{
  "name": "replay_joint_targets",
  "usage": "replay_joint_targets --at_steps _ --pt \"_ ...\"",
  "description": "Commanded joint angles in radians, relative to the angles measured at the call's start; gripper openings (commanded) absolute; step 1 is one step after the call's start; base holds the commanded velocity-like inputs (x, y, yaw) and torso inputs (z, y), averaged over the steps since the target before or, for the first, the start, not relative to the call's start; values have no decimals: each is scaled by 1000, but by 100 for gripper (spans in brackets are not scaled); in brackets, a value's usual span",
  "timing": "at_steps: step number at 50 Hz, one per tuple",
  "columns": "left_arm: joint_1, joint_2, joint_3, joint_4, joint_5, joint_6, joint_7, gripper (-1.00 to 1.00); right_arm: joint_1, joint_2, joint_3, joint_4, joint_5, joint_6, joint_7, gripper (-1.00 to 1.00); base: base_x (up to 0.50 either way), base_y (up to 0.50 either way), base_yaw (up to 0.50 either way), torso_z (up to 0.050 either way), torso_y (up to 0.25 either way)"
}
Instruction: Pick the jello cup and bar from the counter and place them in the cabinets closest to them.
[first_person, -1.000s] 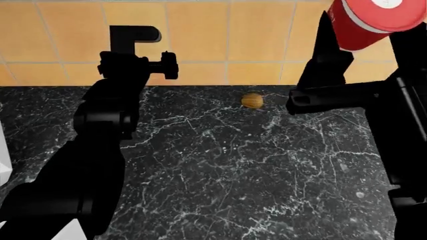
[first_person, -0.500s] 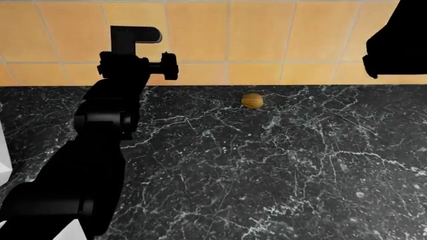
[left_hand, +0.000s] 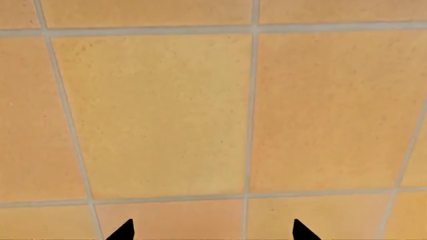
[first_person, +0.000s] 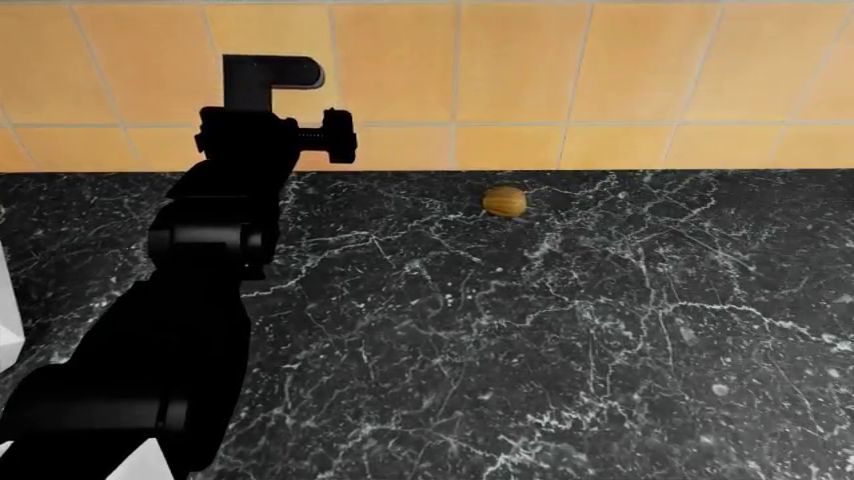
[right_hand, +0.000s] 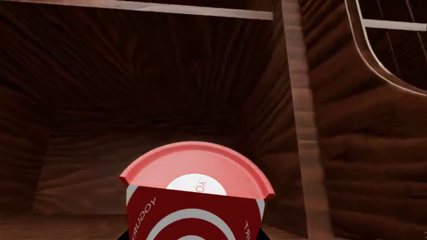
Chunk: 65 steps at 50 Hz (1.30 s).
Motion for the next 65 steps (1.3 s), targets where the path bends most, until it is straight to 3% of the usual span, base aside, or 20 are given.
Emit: replay_joint_targets --at_steps 1,16,34,49,50,65 --pt "0 0 0 0 0 -10 -4 100 58 -192 133 343 15 282 -74 -100 0 0 0 0 0" --pt "0 1 14 0 3 -18 -13 100 58 -519 380 981 -105 741 -267 -100 0 0 0 0 0" --pt "2 1 36 0 1 -22 -24 100 -7 -582 332 1312 -231 748 -469 -100 0 0 0 0 0" --pt "1 2 42 0 1 -21 -28 100 -163 -565 283 1358 -282 714 -517 -100 8 0 2 0 0" --pt "1 2 43 0 1 -21 -28 100 -168 -564 278 1353 -287 714 -517 100 0 0 3 0 0" --pt "4 3 58 0 1 -18 -23 100 -173 -553 280 1325 -286 708 -517 100 10 0 3 0 0"
